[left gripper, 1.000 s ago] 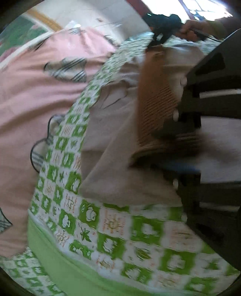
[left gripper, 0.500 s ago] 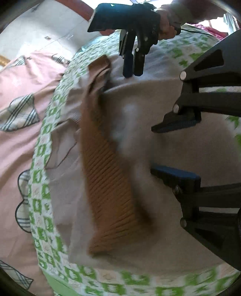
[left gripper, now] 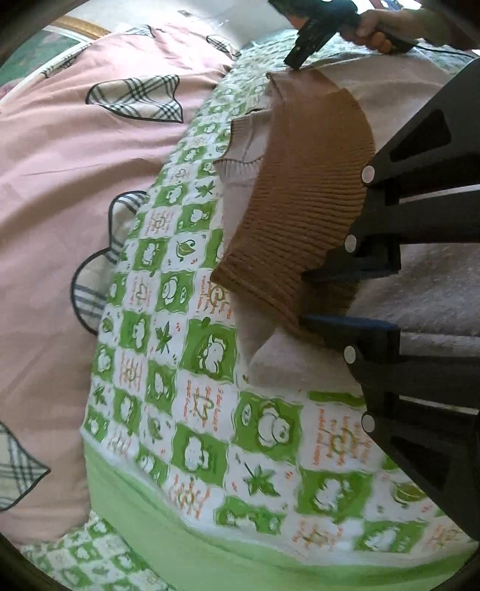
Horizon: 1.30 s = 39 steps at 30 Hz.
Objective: Fold small clothes
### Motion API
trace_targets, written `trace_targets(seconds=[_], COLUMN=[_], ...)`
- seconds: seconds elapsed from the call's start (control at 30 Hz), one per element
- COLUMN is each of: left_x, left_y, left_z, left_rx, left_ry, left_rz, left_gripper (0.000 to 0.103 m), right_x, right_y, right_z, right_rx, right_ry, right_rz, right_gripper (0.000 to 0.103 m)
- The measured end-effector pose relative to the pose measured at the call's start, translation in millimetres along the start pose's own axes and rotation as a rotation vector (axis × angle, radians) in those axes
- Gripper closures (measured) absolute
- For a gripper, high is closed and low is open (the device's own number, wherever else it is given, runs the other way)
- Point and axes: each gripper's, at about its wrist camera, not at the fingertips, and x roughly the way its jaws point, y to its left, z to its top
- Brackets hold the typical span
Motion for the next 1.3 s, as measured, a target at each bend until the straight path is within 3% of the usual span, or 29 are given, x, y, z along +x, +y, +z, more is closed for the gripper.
trace_targets(seconds=[0.13,0.3,0.4,0.53,0.63,0.67,0.73,1.03,1.3], left_x=[-43,-92,-107,-118,-125,-126,-123,-109,-86], left_y=[2,-21,-43,-50,-45,-42,-36,-17,0], left_z=[-24,-76,-115,-157,-181,-187,-192,-195,-166], left_rx=[-0.039,-0.037,-0.039,-0.123,-0.201,-0.225,-0.267,-0.413,-0.513], left_ry=[-0.03,-0.036,0.007,0.056,0.063,0.067,0.082,0.05,-0.033], left_rz=[0.05,-0.045,-0.114,-0.141,-0.128,-0.126,-0.12,-0.166,-0.158], left_gripper=[0.074,0.073,0.071,0.069,0.059,0.057,0.05,0.033,0.032], right_x=[-30,-54,-63,-74,-83,-86,-93,-110,-108], right_y=[21,59,69,69,64,63,59,60,64], right_z=[-20,-74,-110,-137,-151,-155,-161,-177,-173], right_rx=[-0.049,-0.146,-0.171,-0.176,-0.135,-0.122,-0.104,-0.066,-0.068], right_ry=[0.0,0.086,0.136,0.161,0.171,0.171,0.165,0.153,0.158], right_rz=[0.052,0.174,0.234,0.2,0.201,0.198,0.2,0.214,0.226], right_gripper=[0.069,0.069,0.069,0.069,0.068,0.062,0.056,0.055,0.055])
